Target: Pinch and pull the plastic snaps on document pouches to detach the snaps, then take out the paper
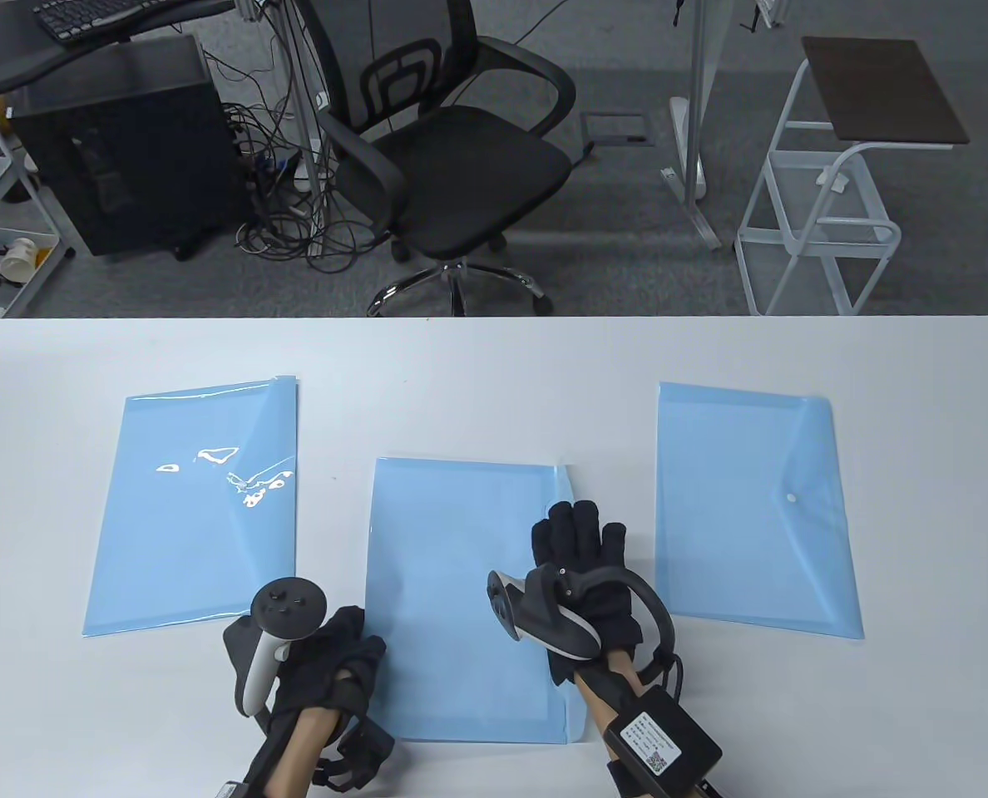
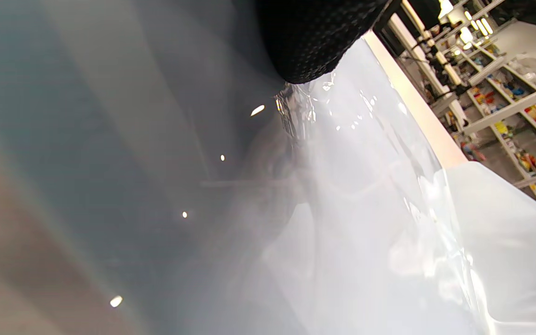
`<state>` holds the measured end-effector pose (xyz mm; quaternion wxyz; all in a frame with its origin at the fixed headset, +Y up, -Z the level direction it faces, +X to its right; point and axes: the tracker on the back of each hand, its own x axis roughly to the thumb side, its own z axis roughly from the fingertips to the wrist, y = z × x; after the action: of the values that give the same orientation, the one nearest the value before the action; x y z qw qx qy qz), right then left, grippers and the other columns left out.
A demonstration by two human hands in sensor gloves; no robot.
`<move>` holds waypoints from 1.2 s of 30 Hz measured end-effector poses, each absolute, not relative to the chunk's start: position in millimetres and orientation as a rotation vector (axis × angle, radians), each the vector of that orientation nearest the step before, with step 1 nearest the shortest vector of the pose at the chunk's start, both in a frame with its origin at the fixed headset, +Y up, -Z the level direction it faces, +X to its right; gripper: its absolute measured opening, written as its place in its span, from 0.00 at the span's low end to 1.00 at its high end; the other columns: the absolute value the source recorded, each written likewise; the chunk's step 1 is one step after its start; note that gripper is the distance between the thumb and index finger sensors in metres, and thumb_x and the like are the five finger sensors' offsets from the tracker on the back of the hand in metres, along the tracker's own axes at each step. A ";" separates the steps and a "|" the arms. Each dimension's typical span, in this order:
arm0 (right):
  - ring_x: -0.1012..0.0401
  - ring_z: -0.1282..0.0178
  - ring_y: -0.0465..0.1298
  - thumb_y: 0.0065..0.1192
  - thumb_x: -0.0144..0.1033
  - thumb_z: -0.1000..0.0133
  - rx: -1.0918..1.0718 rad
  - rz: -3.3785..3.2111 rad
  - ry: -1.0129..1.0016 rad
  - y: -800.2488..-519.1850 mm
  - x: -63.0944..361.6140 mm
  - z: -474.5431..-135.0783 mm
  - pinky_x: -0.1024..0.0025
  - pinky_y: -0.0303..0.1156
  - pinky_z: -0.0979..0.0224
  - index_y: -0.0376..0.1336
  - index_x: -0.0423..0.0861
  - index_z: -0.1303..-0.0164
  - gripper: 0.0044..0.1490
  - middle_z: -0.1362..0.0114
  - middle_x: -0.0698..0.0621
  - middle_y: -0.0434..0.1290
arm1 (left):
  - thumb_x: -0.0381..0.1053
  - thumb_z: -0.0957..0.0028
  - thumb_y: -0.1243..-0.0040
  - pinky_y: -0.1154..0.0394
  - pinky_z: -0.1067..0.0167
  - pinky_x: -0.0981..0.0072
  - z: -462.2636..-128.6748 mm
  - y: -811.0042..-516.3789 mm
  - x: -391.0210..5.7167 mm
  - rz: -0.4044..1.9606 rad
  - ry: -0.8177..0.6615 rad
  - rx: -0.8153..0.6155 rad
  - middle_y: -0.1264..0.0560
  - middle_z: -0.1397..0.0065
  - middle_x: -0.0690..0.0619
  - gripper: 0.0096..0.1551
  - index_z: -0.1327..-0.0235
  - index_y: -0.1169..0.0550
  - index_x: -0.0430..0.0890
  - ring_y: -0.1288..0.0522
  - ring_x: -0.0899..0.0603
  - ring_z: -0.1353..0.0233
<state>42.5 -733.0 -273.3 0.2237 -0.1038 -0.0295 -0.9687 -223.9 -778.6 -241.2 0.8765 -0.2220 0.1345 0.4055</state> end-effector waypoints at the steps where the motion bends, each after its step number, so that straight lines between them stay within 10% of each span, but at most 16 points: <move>1: 0.44 0.12 0.53 0.85 0.29 0.55 -0.310 -2.640 -0.078 -735.0 44.4 -271.0 0.44 0.56 0.15 0.50 0.50 0.18 0.59 0.08 0.46 0.51 | 0.42 0.41 0.38 0.11 0.56 0.66 -241.2 -778.6 -224.0 0.847 0.281 -0.464 0.18 0.37 0.48 0.28 0.30 0.31 0.37 0.10 0.46 0.51; 13: 0.45 0.25 0.75 0.80 0.22 0.52 -0.321 -2.950 -0.213 -758.9 77.1 -269.2 0.63 0.78 0.25 0.63 0.47 0.26 0.42 0.17 0.40 0.68 | 0.42 0.40 0.38 0.11 0.56 0.66 -240.0 -778.5 -222.9 0.832 0.284 -0.451 0.19 0.37 0.48 0.28 0.30 0.31 0.37 0.10 0.46 0.51; 23: 0.42 0.31 0.77 0.70 0.26 0.44 0.031 -3.420 -0.573 -758.1 94.0 -275.8 0.55 0.82 0.33 0.61 0.40 0.24 0.36 0.20 0.33 0.68 | 0.42 0.40 0.38 0.11 0.56 0.65 -239.4 -778.7 -222.5 0.842 0.288 -0.454 0.19 0.37 0.48 0.28 0.30 0.31 0.37 0.10 0.46 0.51; 36: 0.44 0.36 0.75 0.73 0.33 0.45 -0.008 -3.286 -0.333 -770.5 88.9 -275.6 0.51 0.79 0.38 0.59 0.44 0.22 0.41 0.19 0.36 0.65 | 0.38 0.41 0.46 0.15 0.51 0.55 -235.8 -785.5 -233.5 1.151 0.293 -0.511 0.22 0.34 0.47 0.27 0.28 0.34 0.39 0.13 0.42 0.48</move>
<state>88.9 -770.5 -275.6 -0.0804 -0.0023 -0.1004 -0.9917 -233.5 -785.5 -235.8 0.7980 -0.2383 0.1364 0.5364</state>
